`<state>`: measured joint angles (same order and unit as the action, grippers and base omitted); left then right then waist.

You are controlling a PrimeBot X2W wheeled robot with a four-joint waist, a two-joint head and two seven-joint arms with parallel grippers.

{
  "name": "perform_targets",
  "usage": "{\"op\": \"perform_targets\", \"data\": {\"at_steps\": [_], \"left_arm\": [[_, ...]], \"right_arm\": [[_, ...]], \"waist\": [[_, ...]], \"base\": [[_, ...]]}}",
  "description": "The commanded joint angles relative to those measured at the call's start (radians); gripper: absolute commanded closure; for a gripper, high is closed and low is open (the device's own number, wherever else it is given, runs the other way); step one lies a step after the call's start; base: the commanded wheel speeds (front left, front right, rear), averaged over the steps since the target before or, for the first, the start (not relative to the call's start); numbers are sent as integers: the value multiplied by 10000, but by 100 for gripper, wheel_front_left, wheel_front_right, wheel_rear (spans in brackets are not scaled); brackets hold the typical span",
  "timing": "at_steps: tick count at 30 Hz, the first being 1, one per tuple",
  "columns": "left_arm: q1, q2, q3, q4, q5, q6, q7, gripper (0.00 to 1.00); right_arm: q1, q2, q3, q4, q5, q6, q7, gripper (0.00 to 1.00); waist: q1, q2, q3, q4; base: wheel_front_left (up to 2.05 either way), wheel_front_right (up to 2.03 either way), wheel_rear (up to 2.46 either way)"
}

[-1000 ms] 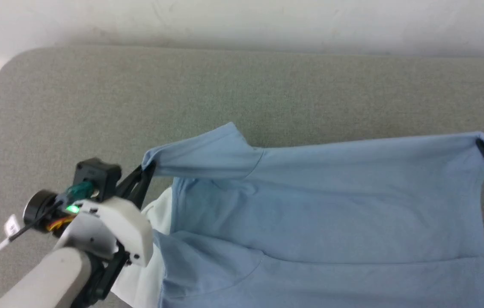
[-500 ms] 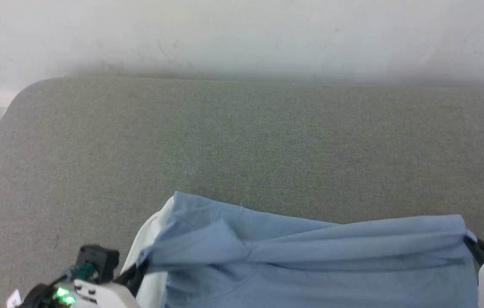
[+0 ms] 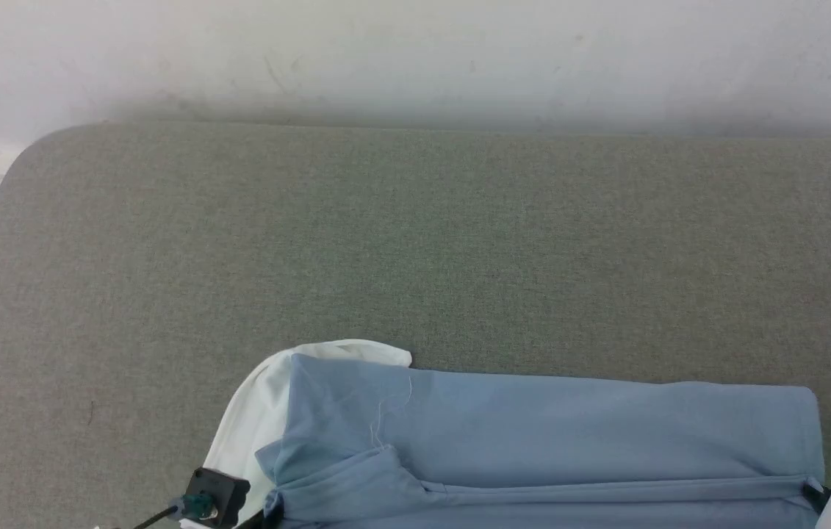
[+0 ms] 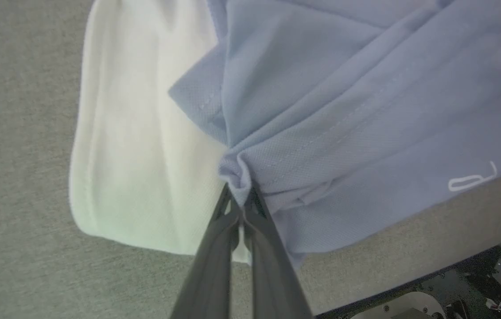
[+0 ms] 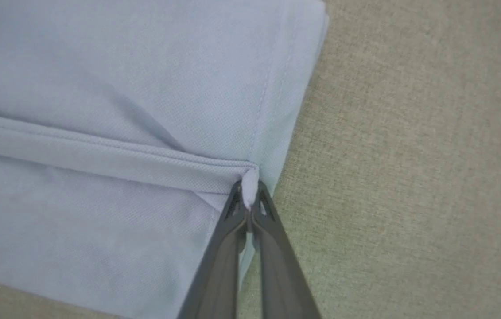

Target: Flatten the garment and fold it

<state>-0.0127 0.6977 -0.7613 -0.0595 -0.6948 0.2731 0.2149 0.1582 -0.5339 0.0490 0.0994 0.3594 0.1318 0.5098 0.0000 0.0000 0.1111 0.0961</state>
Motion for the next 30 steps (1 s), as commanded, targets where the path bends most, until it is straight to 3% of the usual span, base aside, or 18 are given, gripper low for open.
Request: {"op": "perform_targets", "data": {"at_steps": [1, 3, 4, 5, 6, 7, 8, 18, 24, 25, 27, 30], "left_arm": [[-233, -122, -38, 321, 74, -129, -165, 100], [-355, -274, -69, 673, 108, -266, -360, 100], [-396, -341, -89, 829, 122, -329, -454, 100], [-419, -414, -91, 954, 113, -395, -579, 100], [-436, -478, -85, 1058, 110, -449, -713, 95], [-465, -527, -74, 1145, 132, -484, -854, 9], [-490, -575, -43, 1217, 153, -497, -1018, 0], [-279, -1264, 1188, 529, -163, -201, -3839, 0], [405, -2126, 2655, 307, -149, 445, -4741, 0], [405, -2126, 2655, 307, -149, 445, -4741, 0], [613, -2673, 3480, -18, 233, 395, -4757, 0], [1010, -3476, 4553, -315, 1027, -42, -4762, 0]], "right_arm": [[23, -16, 167, 248, -105, -11, 79, 100], [-54, -2, 293, 413, -109, -11, 54, 100], [-90, 4, 340, 494, -106, -11, 33, 93], [-118, 9, 378, 561, -99, -11, -1, 58], [-166, 33, 341, 606, -98, -11, -78, 0], [-217, 57, 308, 624, -103, -11, -163, 0], [-255, 83, 290, 624, -76, -11, -206, 0], [-416, 787, -878, -635, 767, -11, -338, 0], [-79, 1693, -1779, -1423, 604, -11, -275, 0], [-79, 1693, -1779, -1423, 604, -11, -275, 0], [86, 2097, -2047, -1543, 499, -11, -307, 0], [304, 2698, -2544, -1521, 356, -11, -409, 0]], "waist": [[0, 0, 22, -26], [0, 0, 20, -48], [0, 0, -10, -57], [0, 0, -47, -63], [0, 0, -74, -70], [0, 0, -125, -71], [0, 0, -185, -75], [0, 0, -921, -65], [0, 0, -1132, -13], [0, 0, -1132, -13], [0, 0, -1138, 29], [0, 0, -1084, 73]], "base": [[0, 0, 0], [0, 0, 0], [0, 0, 0], [0, 0, 0], [0, 0, 0], [0, 0, 0], [0, 0, 0], [0, 0, 0], [0, 0, 0], [0, 0, 0], [0, 0, 0], [0, 0, 0]]}}
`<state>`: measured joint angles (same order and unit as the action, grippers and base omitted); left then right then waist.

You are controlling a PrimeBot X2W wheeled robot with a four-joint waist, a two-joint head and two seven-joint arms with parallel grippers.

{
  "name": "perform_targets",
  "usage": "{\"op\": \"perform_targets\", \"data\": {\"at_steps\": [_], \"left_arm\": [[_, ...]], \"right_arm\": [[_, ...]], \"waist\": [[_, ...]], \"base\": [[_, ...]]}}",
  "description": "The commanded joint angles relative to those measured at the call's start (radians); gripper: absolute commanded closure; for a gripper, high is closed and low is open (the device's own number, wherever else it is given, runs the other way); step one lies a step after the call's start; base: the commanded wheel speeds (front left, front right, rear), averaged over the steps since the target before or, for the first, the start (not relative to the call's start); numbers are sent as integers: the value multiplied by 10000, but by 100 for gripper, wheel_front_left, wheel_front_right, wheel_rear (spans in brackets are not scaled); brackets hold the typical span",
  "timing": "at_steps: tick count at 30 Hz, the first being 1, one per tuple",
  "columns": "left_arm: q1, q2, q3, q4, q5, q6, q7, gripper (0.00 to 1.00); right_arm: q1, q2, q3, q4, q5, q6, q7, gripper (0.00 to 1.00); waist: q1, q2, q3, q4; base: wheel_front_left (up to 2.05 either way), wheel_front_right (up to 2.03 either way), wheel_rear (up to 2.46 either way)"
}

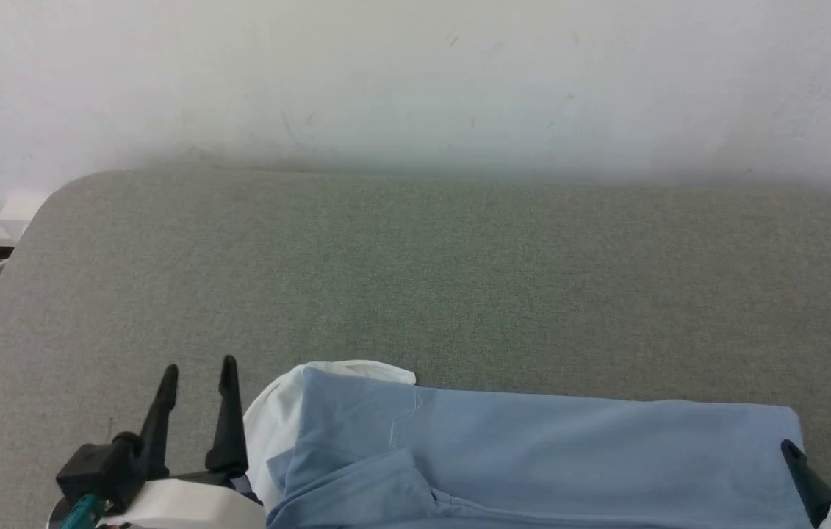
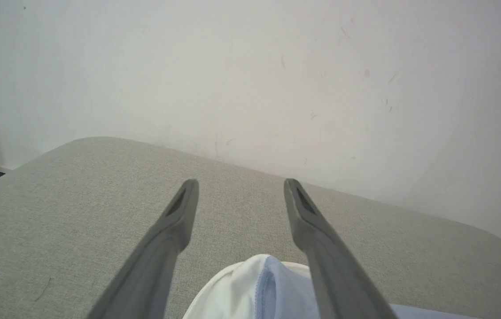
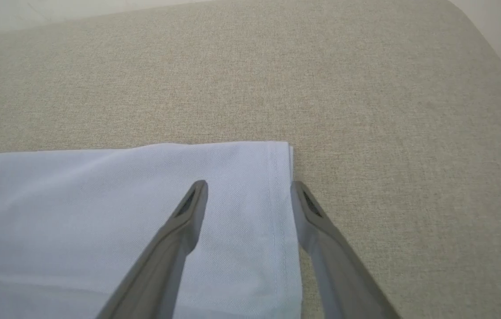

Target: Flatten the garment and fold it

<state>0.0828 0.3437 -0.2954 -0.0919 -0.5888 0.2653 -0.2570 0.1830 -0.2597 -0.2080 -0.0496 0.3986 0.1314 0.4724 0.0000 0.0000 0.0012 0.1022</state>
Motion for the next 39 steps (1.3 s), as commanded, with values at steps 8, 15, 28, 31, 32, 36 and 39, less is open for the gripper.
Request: {"op": "perform_targets", "data": {"at_steps": [8, 15, 28, 31, 32, 36, 39], "left_arm": [[689, -1558, 2025, -585, 2728, -1803, -45, 0], [1039, -2185, 2619, -522, 4683, -2840, -46, 0], [809, -2599, 2973, -451, 5385, -3249, -47, 0], [763, -2649, 3084, -434, 5406, -3318, -47, 0], [758, -2664, 3113, -431, 5416, -3338, -47, 0], [742, -2720, 3169, -398, 5455, -3414, -47, 0], [771, -2766, 3166, -301, 5403, -3480, -47, 0]], "right_arm": [[269, 1313, -1105, 689, -444, -7, -481, 0], [98, 1731, -1465, 1756, -724, -7, -579, 0], [-76, 1687, -589, 3461, -559, -7, -414, 0], [-7, 1597, -95, 3440, -128, -7, -370, 100], [14, 1531, 38, 3408, -28, -7, -401, 100], [-36, 1258, 222, 3288, 182, -7, -717, 100], [-135, 1015, 121, 3168, 147, -7, -1062, 100]], "waist": [[0, 0, 151, 88], [0, 0, 346, 151], [0, 0, 724, 374], [0, 0, 729, 369], [0, 0, 725, 364], [0, 0, 699, 314], [0, 0, 653, 259]], "base": [[0, 0, 0], [0, 0, 0], [0, 0, 0], [0, 0, 0], [0, 0, 0], [0, 0, 0], [0, 0, 0]]}}
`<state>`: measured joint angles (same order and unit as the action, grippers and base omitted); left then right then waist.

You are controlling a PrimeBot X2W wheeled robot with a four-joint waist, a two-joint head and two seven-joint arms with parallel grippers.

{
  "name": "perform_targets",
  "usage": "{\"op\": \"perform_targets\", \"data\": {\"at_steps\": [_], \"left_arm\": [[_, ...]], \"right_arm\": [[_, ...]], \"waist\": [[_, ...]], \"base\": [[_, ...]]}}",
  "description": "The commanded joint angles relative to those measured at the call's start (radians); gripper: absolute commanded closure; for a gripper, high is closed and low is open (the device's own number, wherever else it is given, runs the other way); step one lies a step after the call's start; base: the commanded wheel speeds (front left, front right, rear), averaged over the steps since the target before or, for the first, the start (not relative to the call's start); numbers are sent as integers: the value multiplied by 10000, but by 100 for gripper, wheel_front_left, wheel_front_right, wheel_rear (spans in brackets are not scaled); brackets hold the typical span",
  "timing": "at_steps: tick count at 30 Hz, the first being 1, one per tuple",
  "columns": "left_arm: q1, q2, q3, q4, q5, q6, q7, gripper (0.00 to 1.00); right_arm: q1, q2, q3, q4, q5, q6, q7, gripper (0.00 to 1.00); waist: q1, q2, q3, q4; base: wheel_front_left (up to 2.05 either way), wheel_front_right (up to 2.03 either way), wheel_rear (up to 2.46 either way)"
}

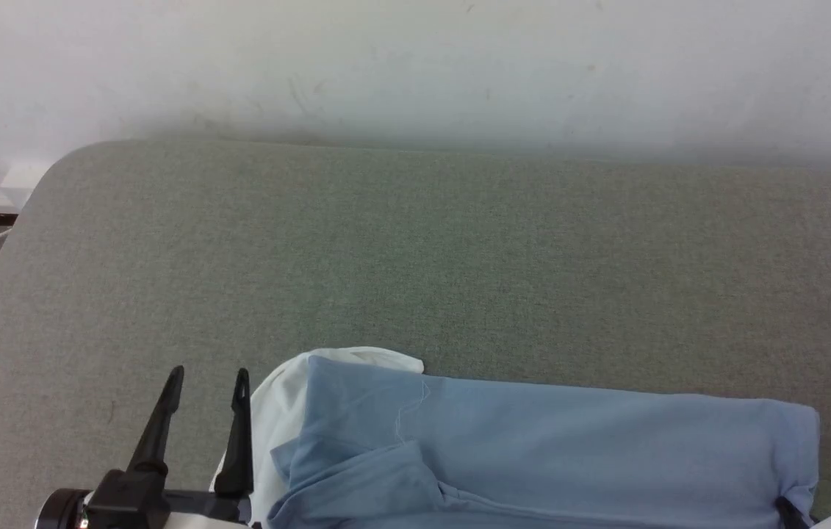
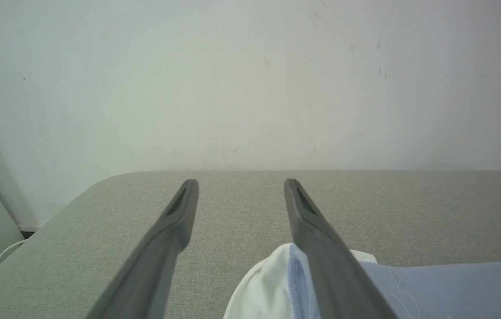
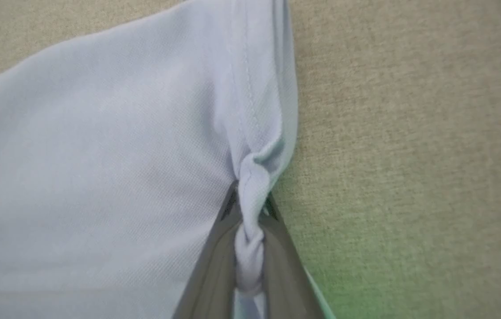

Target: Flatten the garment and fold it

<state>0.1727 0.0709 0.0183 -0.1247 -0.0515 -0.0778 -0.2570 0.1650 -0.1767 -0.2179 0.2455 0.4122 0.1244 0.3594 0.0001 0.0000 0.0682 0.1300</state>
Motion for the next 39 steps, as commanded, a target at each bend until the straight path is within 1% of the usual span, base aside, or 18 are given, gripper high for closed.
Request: {"op": "perform_targets", "data": {"at_steps": [1, 6, 9, 12, 15, 18, 23, 26, 32, 33, 34, 35, 39], "left_arm": [[-116, -51, 9, 69, 19, -79, -47, 0], [-155, -100, -13, 184, 30, -164, -47, 0], [-199, -123, -50, 253, 8, -214, -47, 0], [-222, -141, -99, 357, -29, -273, -47, 0], [-200, -155, -115, 414, -35, -309, -47, 0], [-149, -167, -132, 463, -37, -336, -47, 0], [-59, -182, -81, 429, -59, -362, -47, 0], [-17, -188, -98, 426, -62, -379, -47, 0], [65, -198, -125, 431, -102, -397, -47, 0], [67, -199, -157, 442, -105, -401, -47, 0], [67, -199, -157, 442, -105, -401, -47, 0], [62, -200, -188, 455, -112, -404, -47, 0], [36, -203, -291, 467, -174, -387, -47, 0]], "right_arm": [[-6, 82, 127, 181, -34, 63, -95, 100], [-349, -384, -758, 264, -273, 63, -612, 100], [-485, -723, -1708, 511, -1049, 63, -646, 100], [-660, -734, -2405, 537, -1568, 63, -534, 100], [-687, -691, -2561, 291, -1739, 63, -321, 100], [-517, -674, -2275, -215, -1652, 63, 48, 100], [18, -618, -1592, -1609, -1344, 63, 885, 100], [570, -564, -872, -2670, -851, 63, 1624, 100], [1395, -841, 709, -4648, -17, 63, 2701, 100], [1455, -876, 1038, -4898, 168, 63, 2817, 100], [1455, -876, 1038, -4898, 168, 63, 2817, 100], [1492, -877, 1348, -5109, 383, 63, 2932, 100], [1305, -589, 2363, -5667, 1195, 63, 3260, 100]], "waist": [[-1, 0, -16, -39], [-1, 0, 12, -72], [-1, 0, 27, -36], [-1, 0, 14, -9], [-1, 0, -39, 12], [-1, 0, -150, 39], [-1, 0, -348, 79], [-1, 0, -462, 146], [-1, 0, -578, 318], [-1, 0, -584, 374], [-1, 0, -584, 374], [-1, 0, -590, 435], [-1, 0, -591, 698]], "base": [[0, 0, 0], [0, 0, 0], [0, 0, 0], [0, 0, 0], [0, 0, 0], [0, 0, 0], [0, 0, 0], [0, 0, 0], [0, 0, 0], [0, 0, 0], [0, 0, 0], [0, 0, 0], [0, 0, 0]]}}
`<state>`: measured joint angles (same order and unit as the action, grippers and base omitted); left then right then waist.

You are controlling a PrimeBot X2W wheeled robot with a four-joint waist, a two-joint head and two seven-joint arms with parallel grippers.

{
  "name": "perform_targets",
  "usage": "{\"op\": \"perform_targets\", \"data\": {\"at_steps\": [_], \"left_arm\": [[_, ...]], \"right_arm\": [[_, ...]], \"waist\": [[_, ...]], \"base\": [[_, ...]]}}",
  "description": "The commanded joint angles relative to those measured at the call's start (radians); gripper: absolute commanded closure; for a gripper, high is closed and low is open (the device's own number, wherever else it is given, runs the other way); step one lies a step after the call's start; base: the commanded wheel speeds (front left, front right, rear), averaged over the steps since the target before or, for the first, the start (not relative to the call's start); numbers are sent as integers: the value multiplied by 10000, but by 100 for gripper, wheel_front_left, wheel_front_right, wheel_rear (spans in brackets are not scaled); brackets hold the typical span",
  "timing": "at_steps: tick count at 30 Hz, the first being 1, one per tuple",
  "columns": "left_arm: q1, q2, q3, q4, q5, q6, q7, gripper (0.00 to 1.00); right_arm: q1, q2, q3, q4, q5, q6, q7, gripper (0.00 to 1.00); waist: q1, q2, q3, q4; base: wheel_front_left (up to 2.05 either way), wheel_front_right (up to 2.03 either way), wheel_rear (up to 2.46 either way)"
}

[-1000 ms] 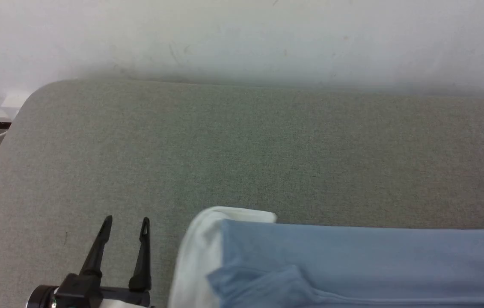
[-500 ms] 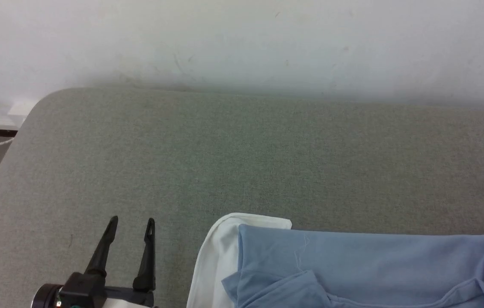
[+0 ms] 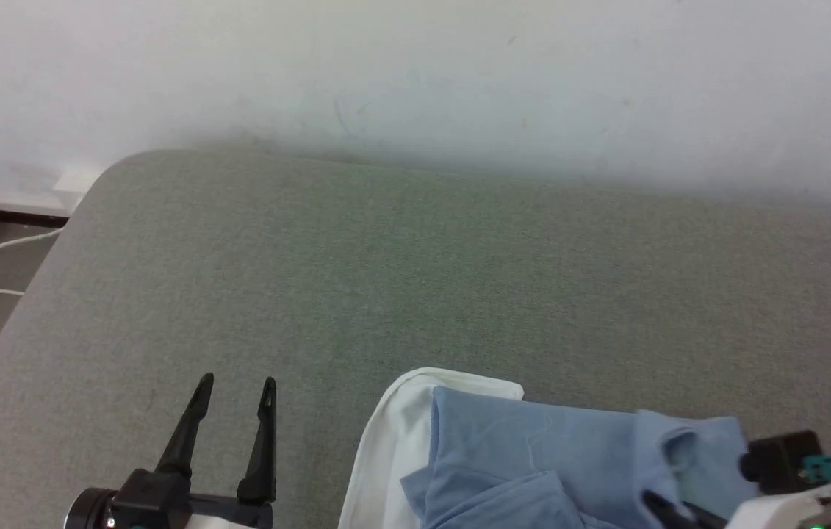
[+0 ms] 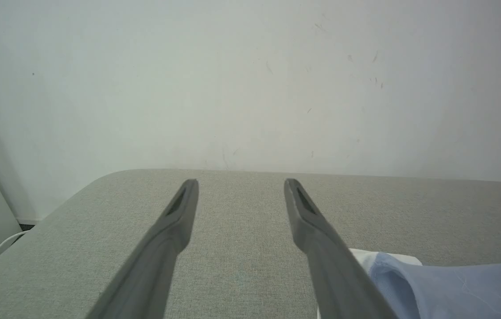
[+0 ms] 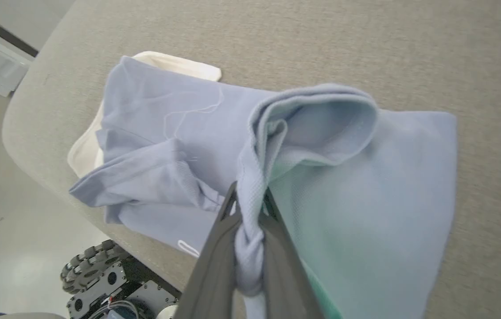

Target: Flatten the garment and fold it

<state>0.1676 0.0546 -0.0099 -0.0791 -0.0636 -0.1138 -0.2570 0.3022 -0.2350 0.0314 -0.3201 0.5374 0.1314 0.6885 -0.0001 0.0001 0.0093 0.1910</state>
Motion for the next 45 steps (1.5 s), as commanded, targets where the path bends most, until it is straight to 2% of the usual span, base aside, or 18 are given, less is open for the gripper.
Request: {"op": "perform_targets", "data": {"at_steps": [1, 10, 15, 23, 25, 28, 34, 40, 45], "left_arm": [[85, -40, -40, 17, -62, -25, -47, 0], [-41, -42, -240, 70, -118, 22, -47, 0], [-140, -42, -340, 112, -168, 50, -47, 0], [-243, -43, -399, 231, -234, 60, -47, 0], [-262, -43, -402, 243, -255, 59, -47, 0], [-297, -43, -400, 247, -284, 65, -47, 0], [-348, -43, -396, 254, -323, 110, -47, 0], [-418, -43, -418, 298, -310, 142, -47, 0], [-300, -43, -309, 300, -383, 145, -47, 0]], "right_arm": [[-163, 96, 133, -99, 143, -7, 47, 100], [-1613, 1285, 1955, 83, 1353, -7, 352, 100], [-2458, 1675, 2207, 1142, 1354, -7, 226, 100], [-3490, 1814, 2595, 3335, 992, -7, -580, 100], [-3677, 1825, 2639, 3840, 782, -7, -846, 0], [-3955, 1833, 3087, 4320, 666, -7, -1048, 0], [-4343, 1820, 3928, 4752, 1143, -7, -1329, 0], [-4895, 1176, 4480, 5065, 680, -7, -2275, 0], [-5758, 230, 4903, 4923, -434, -7, -3843, 0]], "waist": [[1, -1, 6, 165], [1, -1, 158, 812], [1, -1, 225, 1200], [1, -1, 380, 1716], [1, -1, 427, 1809], [1, -1, 530, 1882], [1, -1, 661, 1855], [1, -1, 560, 1624], [1, -1, 267, 1247]], "base": [[0, 0, 0], [0, 0, 0], [0, 0, 0], [0, 0, 0], [0, 0, 0], [0, 0, 0], [0, 0, 0], [0, 0, 0], [0, 0, 0]]}}
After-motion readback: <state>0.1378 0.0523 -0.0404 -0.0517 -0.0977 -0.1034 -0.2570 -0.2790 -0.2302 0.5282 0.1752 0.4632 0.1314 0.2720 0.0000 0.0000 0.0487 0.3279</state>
